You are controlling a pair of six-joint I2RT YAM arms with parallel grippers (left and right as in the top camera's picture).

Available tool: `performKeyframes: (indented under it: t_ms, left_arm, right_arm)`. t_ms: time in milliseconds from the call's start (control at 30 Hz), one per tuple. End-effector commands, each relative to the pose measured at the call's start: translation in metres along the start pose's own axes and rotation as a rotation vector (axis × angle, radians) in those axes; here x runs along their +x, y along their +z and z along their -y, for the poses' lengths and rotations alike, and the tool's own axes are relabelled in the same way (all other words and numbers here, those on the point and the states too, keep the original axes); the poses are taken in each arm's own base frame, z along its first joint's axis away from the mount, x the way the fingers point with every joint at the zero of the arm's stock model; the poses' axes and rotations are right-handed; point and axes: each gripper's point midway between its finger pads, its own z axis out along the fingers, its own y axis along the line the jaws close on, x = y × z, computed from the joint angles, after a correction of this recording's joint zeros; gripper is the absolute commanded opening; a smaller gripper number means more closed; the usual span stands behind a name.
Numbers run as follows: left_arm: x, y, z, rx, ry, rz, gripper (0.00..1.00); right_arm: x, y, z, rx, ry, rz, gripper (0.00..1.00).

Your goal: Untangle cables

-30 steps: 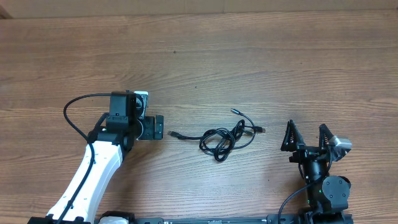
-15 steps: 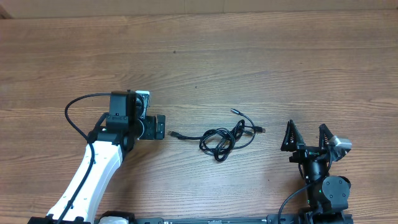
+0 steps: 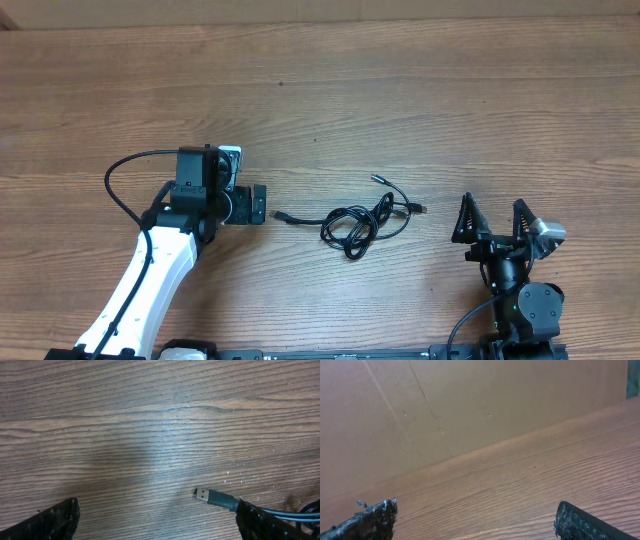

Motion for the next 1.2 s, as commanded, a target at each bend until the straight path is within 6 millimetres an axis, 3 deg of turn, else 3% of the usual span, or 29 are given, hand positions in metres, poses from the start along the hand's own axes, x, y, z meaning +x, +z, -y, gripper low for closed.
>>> performKeyframes:
  t_ms: [0,1167]
  left_arm:
    - [-0.0118,-0.0027,0.0024,0.021,-0.011,0.023,1.0]
    - [-0.0135,-0.0028,0.0048,0.035,-0.01,0.03,1.0]
  right_arm:
    - [0.0009,0.0001,0.0024,0.008,-0.007,0.007,1.0]
    - [0.0009,0.0001,0.0024,0.008,-0.007,0.007,1.0]
